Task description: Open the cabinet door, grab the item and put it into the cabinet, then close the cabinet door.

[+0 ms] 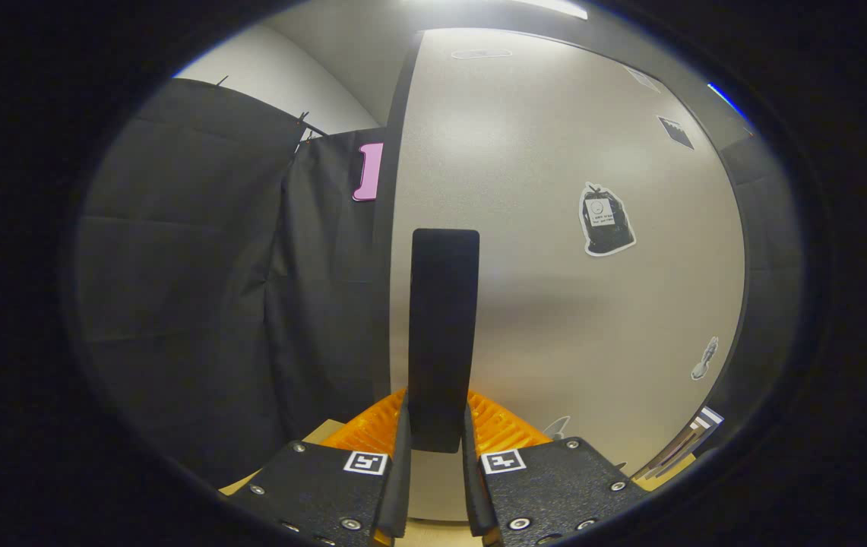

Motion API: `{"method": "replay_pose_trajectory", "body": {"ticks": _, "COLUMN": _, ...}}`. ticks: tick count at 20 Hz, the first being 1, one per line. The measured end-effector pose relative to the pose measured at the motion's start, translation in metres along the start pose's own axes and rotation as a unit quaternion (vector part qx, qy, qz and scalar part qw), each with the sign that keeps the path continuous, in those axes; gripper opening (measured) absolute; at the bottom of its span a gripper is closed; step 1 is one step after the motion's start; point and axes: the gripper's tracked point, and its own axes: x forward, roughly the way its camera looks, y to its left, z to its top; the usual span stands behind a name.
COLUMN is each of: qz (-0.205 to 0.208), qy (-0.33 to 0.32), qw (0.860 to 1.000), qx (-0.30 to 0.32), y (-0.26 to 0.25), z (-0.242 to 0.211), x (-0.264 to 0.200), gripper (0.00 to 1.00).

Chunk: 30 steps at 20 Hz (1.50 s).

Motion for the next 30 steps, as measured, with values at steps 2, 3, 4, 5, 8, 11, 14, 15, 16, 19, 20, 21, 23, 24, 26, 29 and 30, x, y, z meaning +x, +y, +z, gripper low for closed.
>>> {"method": "replay_pose_trajectory", "body": {"ticks": 2, "qz": 0.007, "qy": 0.001, "qw": 1.0, "qx": -0.004, "y": 0.001, "z": 0.001, "x": -0.01, "gripper": 0.31}}
{"method": "replay_pose_trajectory", "body": {"ticks": 3, "qz": 0.011, "qy": 0.001, "qw": 1.0, "qx": -0.005, "y": 0.005, "z": 0.002, "x": -0.021, "gripper": 0.31}}
{"method": "replay_pose_trajectory", "body": {"ticks": 4, "qz": 0.018, "qy": 0.001, "qw": 1.0, "qx": -0.004, "y": 0.007, "z": 0.002, "x": -0.03, "gripper": 0.3}}
{"method": "replay_pose_trajectory", "body": {"ticks": 5, "qz": 0.026, "qy": 0.001, "qw": 1.0, "qx": -0.003, "y": 0.008, "z": 0.003, "x": -0.04, "gripper": 0.31}}
{"method": "replay_pose_trajectory", "body": {"ticks": 8, "qz": 0.059, "qy": -0.002, "qw": 0.998, "qx": -0.007, "y": 0.007, "z": 0.005, "x": -0.063, "gripper": 0.31}}
{"method": "replay_pose_trajectory", "body": {"ticks": 11, "qz": 0.09, "qy": -0.002, "qw": 0.996, "qx": -0.003, "y": 0.005, "z": 0.008, "x": -0.08, "gripper": 0.31}}
{"method": "replay_pose_trajectory", "body": {"ticks": 14, "qz": 0.118, "qy": -0.003, "qw": 0.993, "qx": -0.001, "y": 0.002, "z": 0.01, "x": -0.094, "gripper": 0.31}}
{"method": "replay_pose_trajectory", "body": {"ticks": 15, "qz": 0.129, "qy": -0.004, "qw": 0.992, "qx": 0.0, "y": 0.0, "z": 0.01, "x": -0.094, "gripper": 0.31}}
{"method": "replay_pose_trajectory", "body": {"ticks": 16, "qz": 0.139, "qy": -0.004, "qw": 0.99, "qx": 0.001, "y": -0.001, "z": 0.009, "x": -0.094, "gripper": 0.31}}
{"method": "replay_pose_trajectory", "body": {"ticks": 19, "qz": 0.169, "qy": -0.002, "qw": 0.986, "qx": 0.003, "y": -0.007, "z": 0.008, "x": -0.095, "gripper": 0.31}}
{"method": "replay_pose_trajectory", "body": {"ticks": 20, "qz": 0.179, "qy": 0.001, "qw": 0.984, "qx": 0.003, "y": -0.009, "z": 0.007, "x": -0.095, "gripper": 0.31}}
{"method": "replay_pose_trajectory", "body": {"ticks": 21, "qz": 0.19, "qy": 0.003, "qw": 0.982, "qx": 0.004, "y": -0.011, "z": 0.006, "x": -0.097, "gripper": 0.31}}
{"method": "replay_pose_trajectory", "body": {"ticks": 23, "qz": 0.212, "qy": 0.006, "qw": 0.977, "qx": 0.006, "y": -0.016, "z": 0.006, "x": -0.102, "gripper": 0.31}}
{"method": "replay_pose_trajectory", "body": {"ticks": 24, "qz": 0.22, "qy": 0.005, "qw": 0.975, "qx": 0.007, "y": -0.018, "z": 0.006, "x": -0.106, "gripper": 0.3}}
{"method": "replay_pose_trajectory", "body": {"ticks": 26, "qz": 0.233, "qy": 0.0, "qw": 0.972, "qx": 0.003, "y": -0.024, "z": 0.005, "x": -0.111, "gripper": 0.31}}
{"method": "replay_pose_trajectory", "body": {"ticks": 29, "qz": 0.248, "qy": -0.004, "qw": 0.969, "qx": 0.0, "y": -0.032, "z": 0.005, "x": -0.12, "gripper": 0.31}}
{"method": "replay_pose_trajectory", "body": {"ticks": 30, "qz": 0.253, "qy": -0.005, "qw": 0.967, "qx": -0.001, "y": -0.034, "z": 0.005, "x": -0.121, "gripper": 0.31}}
